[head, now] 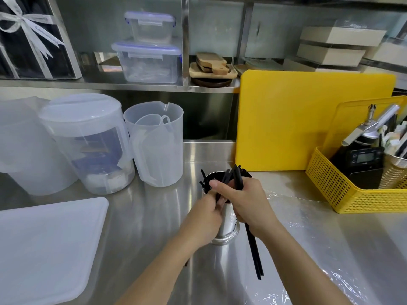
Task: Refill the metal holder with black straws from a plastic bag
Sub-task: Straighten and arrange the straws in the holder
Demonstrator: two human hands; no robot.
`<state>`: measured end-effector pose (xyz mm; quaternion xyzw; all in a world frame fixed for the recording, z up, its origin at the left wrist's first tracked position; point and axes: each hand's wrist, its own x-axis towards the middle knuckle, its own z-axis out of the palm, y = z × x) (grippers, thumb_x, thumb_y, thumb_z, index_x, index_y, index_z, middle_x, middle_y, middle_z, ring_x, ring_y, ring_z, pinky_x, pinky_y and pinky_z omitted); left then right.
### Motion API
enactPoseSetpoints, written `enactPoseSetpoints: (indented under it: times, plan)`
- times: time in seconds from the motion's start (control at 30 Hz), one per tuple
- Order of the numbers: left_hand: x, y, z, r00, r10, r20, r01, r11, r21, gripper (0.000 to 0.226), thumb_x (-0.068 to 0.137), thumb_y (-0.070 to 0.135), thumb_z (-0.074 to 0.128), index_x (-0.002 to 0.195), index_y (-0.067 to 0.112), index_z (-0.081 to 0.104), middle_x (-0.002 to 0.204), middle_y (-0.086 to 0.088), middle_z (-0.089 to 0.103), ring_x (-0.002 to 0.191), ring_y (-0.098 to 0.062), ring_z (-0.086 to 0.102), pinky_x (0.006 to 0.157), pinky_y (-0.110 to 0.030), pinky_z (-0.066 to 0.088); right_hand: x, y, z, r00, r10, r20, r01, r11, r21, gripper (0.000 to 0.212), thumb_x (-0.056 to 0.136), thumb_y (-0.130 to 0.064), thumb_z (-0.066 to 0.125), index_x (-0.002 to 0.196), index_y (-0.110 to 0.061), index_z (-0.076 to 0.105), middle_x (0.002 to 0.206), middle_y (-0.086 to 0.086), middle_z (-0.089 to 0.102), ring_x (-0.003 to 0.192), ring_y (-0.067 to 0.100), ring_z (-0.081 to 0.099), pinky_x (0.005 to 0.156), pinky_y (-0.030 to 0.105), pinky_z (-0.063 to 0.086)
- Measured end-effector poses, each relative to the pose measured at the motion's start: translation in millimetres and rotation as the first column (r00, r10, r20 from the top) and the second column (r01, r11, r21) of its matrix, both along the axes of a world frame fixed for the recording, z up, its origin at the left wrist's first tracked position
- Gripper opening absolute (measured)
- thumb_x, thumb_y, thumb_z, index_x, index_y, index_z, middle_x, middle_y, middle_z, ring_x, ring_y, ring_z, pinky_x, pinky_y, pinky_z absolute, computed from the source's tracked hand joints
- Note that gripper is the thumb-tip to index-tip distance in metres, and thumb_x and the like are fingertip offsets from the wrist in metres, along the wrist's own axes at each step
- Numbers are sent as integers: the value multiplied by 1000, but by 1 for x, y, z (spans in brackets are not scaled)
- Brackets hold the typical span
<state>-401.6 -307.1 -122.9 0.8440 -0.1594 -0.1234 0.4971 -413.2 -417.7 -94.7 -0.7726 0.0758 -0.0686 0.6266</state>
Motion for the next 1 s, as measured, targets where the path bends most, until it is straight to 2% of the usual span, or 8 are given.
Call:
enactPoseSetpoints:
  times: [0.1,0.17,0.2,0.23,0.3,0.47,0.73,1.0]
  plan:
    - [-4,1,0,992,19,122,-26,998,61,29,95,20,37,123,26,43,96,-5,65,85,-24,61,73,-32,47,0,1,-2,1000,-6,19,7,999,-41,32,83,-21,66,62,-5,49,44,-4,39,39,9,34,39,19,27]
    - [-5,3,2,999,-42,25,44,994,-97,28,88,12,46,112,23,52,90,2,68,82,-15,64,76,-31,52,-1,-1,-2,999,50,-5,-49,990,131,28,87,-15,61,65,-8,45,41,-7,33,33,8,27,35,17,21]
    - [-5,5,3,994,-85,-74,66,972,-227,21,84,8,50,100,20,54,76,5,66,69,-10,62,65,-26,52,-3,-3,-1,995,93,-18,-87,973,214,29,88,-14,60,65,-9,43,40,-7,30,32,8,23,35,16,18]
    - [-7,7,7,972,-131,-195,51,928,-370,10,81,9,52,87,16,52,61,8,58,52,-7,53,50,-18,42,-3,-5,0,991,132,-23,-121,955,273,30,89,-14,58,64,-10,41,39,-8,28,31,7,21,35,14,15]
    - [-7,10,12,906,-196,-374,-45,836,-547,11,85,19,53,77,16,46,54,5,40,44,-7,31,43,-17,18,-4,-9,0,984,174,-25,-156,930,334,30,89,-16,57,65,-8,41,38,-8,28,31,7,18,36,13,12]
    - [-9,8,12,927,-159,-339,-41,857,-514,22,98,25,37,84,23,53,58,4,32,50,-9,22,44,-18,17,-4,-13,-6,988,155,-16,-133,893,429,29,76,-27,63,59,-8,51,39,-1,34,30,8,19,37,12,14]
    - [-7,8,12,923,-177,-341,-41,837,-546,21,98,24,38,96,10,53,54,5,43,44,-7,27,41,-17,22,-4,-16,-10,985,174,10,-149,811,566,25,73,-21,62,82,1,55,40,-3,43,29,4,20,35,12,12]
    - [-8,5,8,895,-96,-435,-170,830,-532,23,98,20,39,94,1,51,66,-10,66,50,-19,57,49,-32,54,0,-20,-14,995,-87,-50,100,854,510,28,92,-20,50,66,-11,45,49,2,38,35,10,27,35,19,18]
